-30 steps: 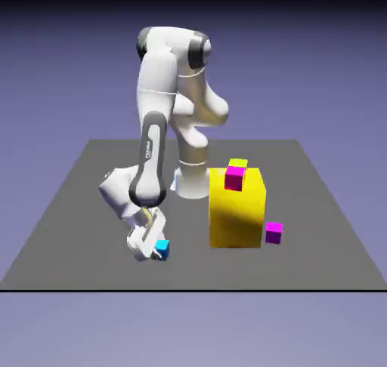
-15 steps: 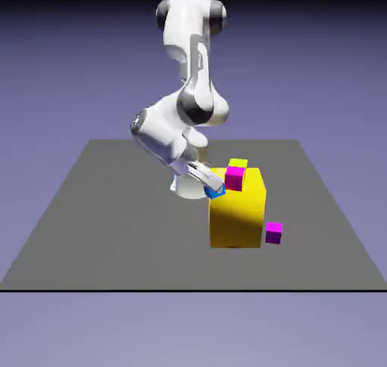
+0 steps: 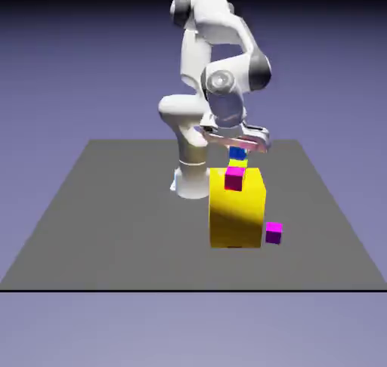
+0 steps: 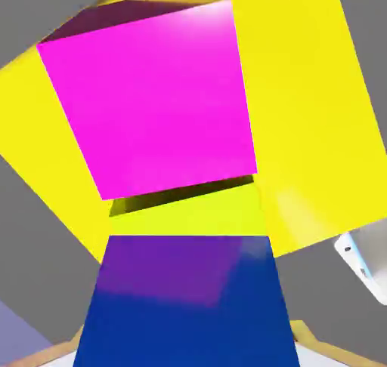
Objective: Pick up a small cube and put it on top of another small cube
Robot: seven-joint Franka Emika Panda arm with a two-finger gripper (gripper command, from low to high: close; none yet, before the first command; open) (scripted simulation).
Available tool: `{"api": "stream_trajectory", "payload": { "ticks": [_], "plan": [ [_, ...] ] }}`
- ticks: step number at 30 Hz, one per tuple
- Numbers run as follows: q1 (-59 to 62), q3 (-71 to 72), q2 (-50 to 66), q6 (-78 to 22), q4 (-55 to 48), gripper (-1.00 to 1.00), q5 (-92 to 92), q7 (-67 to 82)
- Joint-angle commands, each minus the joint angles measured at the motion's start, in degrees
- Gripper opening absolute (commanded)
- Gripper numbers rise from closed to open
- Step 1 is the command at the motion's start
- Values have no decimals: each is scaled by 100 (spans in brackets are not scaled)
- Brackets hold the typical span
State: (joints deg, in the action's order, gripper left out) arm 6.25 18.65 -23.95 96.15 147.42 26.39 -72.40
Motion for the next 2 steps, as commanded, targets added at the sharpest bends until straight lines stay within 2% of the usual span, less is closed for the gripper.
{"api": "stream_trajectory", "payload": {
  "ticks": [1, 2],
  "plan": [
    [0, 0, 0, 0, 0, 100, 0, 0],
    [34, -55, 5, -206, -207, 100, -62, -28]
  ]
}}
